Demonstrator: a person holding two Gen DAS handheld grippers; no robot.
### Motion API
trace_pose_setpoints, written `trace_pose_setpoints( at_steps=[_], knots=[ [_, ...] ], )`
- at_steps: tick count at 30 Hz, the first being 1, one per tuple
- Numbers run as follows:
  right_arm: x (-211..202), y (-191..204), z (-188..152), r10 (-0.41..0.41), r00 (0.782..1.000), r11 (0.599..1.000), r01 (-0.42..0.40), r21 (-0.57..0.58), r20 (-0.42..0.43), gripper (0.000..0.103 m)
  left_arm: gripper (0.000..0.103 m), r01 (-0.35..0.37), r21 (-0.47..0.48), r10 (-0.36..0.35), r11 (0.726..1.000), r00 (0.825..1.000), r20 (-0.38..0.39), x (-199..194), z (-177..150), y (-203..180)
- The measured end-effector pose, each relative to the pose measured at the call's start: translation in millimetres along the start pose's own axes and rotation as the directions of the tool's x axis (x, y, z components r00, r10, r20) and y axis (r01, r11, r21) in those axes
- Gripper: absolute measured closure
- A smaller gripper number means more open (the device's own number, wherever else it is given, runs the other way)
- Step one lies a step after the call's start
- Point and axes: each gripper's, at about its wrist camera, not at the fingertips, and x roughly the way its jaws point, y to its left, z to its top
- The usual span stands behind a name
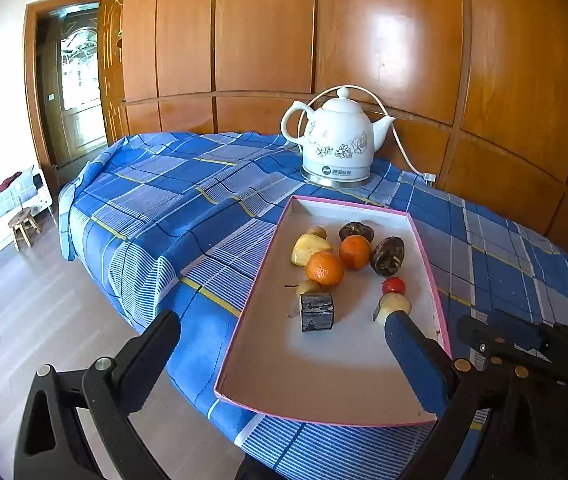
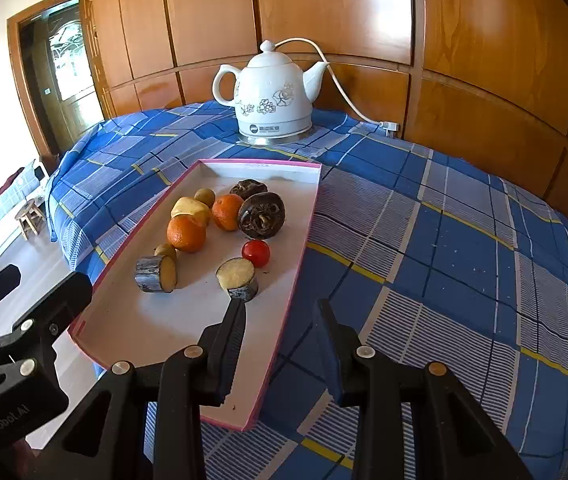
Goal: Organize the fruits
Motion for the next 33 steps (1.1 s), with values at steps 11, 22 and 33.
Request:
trace_pose_setpoints(
  at_steps=[11, 22, 33],
  knots=[
    [-1.7, 3.5, -0.5, 0.003, 1.000, 1.000, -0.003, -0.012, 0.010, 0.068, 0.000, -0.014, -0.002, 0.014, 1.000, 1.000, 0.005, 0.4, 0.0, 1.5],
    [-2.3, 4.5, -0.2, 0.005, 1.000, 1.000, -0.005, -0.017, 0.013, 0.068, 0.000, -0.010, -0.001, 0.010, 1.000, 1.000, 0.005, 0.7, -0.7, 1.6],
    [-2.8, 5.1, -0.1, 0.005, 1.000, 1.000, -0.005, -0.018, 0.014, 0.068, 0.000, -0.011, 0.002, 0.011, 1.000, 1.000, 0.013, -1.9, 0.6, 1.3]
  ],
)
